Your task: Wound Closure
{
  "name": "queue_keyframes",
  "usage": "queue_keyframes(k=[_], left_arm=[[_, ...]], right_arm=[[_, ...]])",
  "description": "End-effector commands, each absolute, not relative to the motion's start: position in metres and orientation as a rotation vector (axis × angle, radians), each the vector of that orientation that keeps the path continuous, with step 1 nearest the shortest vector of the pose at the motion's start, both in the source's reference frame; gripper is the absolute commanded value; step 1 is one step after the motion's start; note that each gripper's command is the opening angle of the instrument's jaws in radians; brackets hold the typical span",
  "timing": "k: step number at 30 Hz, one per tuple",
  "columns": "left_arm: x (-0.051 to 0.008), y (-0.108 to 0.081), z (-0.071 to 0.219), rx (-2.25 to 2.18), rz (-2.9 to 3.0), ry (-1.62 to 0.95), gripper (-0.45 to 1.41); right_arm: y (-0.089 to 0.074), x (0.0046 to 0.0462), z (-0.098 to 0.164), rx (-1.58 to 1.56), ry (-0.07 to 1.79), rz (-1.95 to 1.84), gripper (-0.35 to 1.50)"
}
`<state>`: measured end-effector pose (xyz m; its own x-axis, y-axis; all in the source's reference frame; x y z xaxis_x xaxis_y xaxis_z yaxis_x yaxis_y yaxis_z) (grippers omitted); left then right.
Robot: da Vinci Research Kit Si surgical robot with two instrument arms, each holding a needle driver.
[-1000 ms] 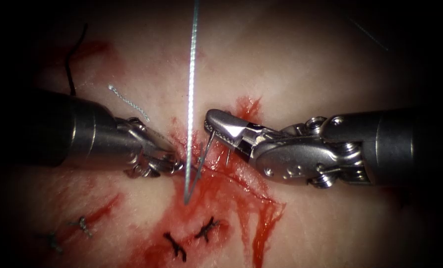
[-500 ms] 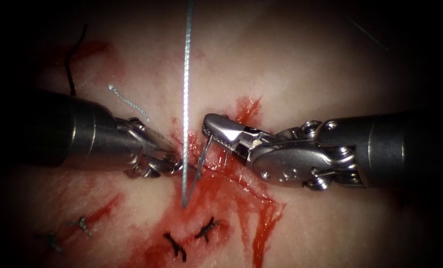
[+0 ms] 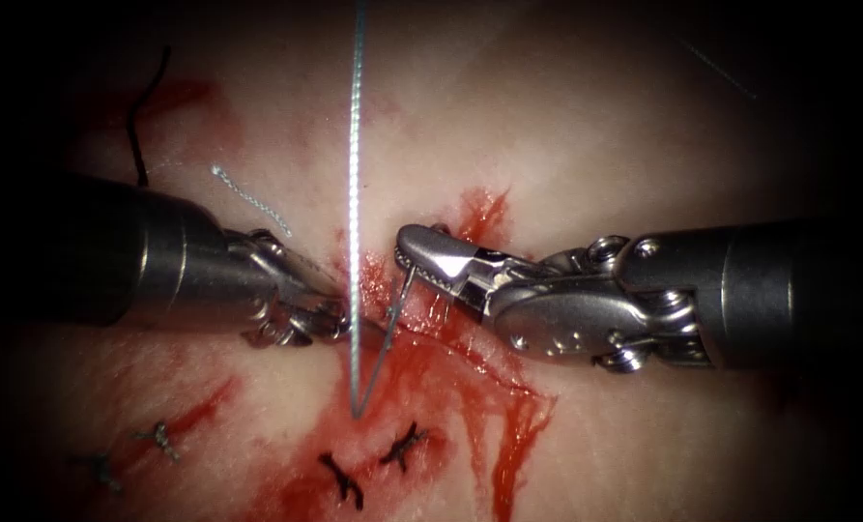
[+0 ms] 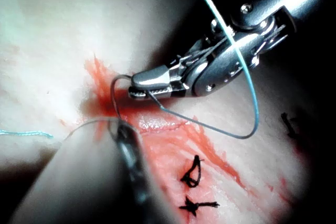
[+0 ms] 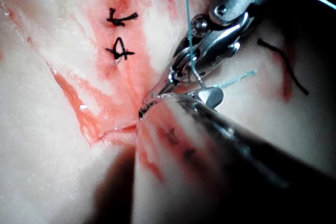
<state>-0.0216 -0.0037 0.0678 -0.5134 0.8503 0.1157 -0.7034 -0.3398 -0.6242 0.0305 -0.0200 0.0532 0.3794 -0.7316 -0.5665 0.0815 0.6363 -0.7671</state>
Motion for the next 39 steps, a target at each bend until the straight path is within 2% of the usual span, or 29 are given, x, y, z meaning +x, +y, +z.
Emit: queue_keyframes(k=[1, 23, 31, 39], left_arm=[[-0.0221, -0.0039, 0.0684, -0.283, 1.978, -0.773, -0.45], [-0.0221, -0.0039, 0.0683, -0.283, 1.977, -0.773, -0.45], [-0.0233, -0.0038, 0.0665, -0.304, 1.943, -0.824, -0.45], [-0.0243, -0.0037, 0.0646, -0.346, 1.941, -0.873, -0.45]], right_arm=[[-0.0202, 0.0314, 0.0537, -0.723, 1.063, -0.586, -0.35], [-0.0216, 0.0317, 0.0550, -0.652, 1.071, -0.462, -0.35], [-0.0169, 0.0293, 0.0524, -0.730, 1.089, -0.336, -0.35], [-0.0170, 0.0290, 0.0533, -0.714, 1.107, -0.290, -0.35]])
